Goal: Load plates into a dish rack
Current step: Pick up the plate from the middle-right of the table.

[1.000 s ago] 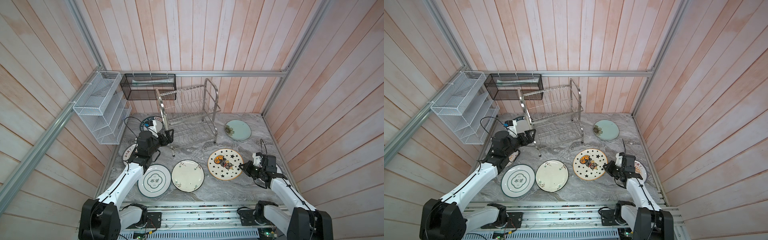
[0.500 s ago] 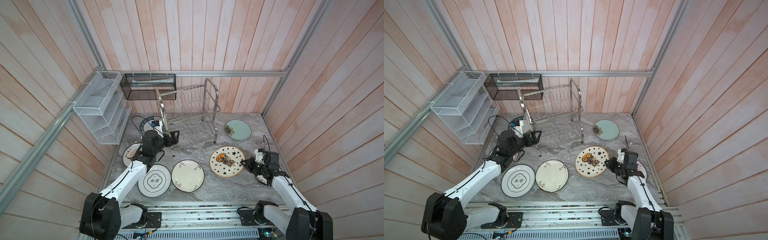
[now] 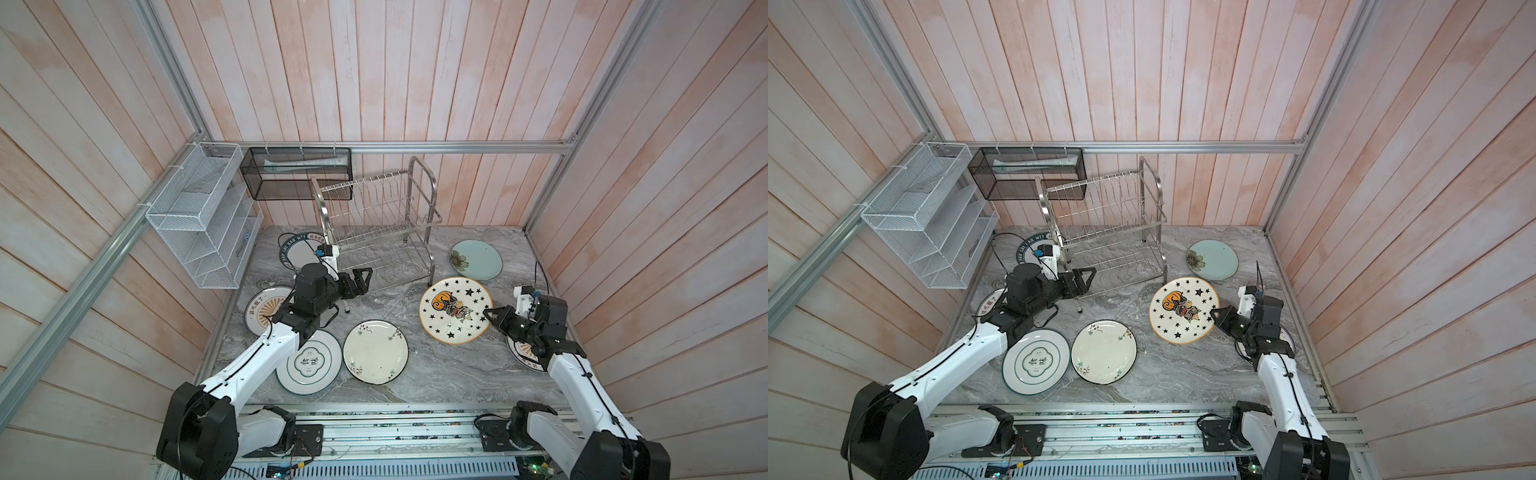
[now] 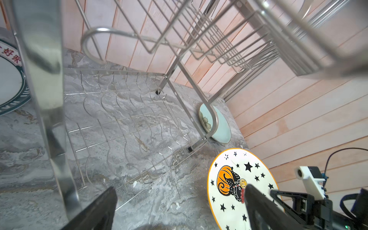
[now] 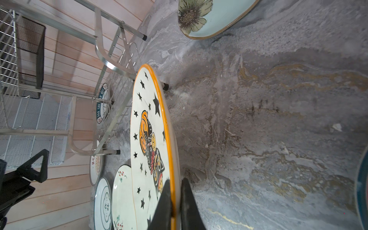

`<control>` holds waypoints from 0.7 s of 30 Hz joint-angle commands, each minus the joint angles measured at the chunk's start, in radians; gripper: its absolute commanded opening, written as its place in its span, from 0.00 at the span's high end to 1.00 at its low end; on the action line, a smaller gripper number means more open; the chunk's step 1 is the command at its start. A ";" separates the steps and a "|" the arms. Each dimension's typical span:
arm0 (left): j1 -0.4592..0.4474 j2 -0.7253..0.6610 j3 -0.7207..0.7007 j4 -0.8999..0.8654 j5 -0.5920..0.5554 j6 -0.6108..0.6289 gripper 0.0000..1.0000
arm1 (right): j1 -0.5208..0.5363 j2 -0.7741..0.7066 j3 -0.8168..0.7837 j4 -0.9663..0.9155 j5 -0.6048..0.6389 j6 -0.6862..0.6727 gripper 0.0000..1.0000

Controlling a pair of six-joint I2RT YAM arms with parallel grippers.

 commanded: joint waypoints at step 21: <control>-0.213 0.142 -0.008 0.127 0.098 -0.188 0.01 | -0.008 -0.052 0.039 0.286 -0.297 0.092 1.00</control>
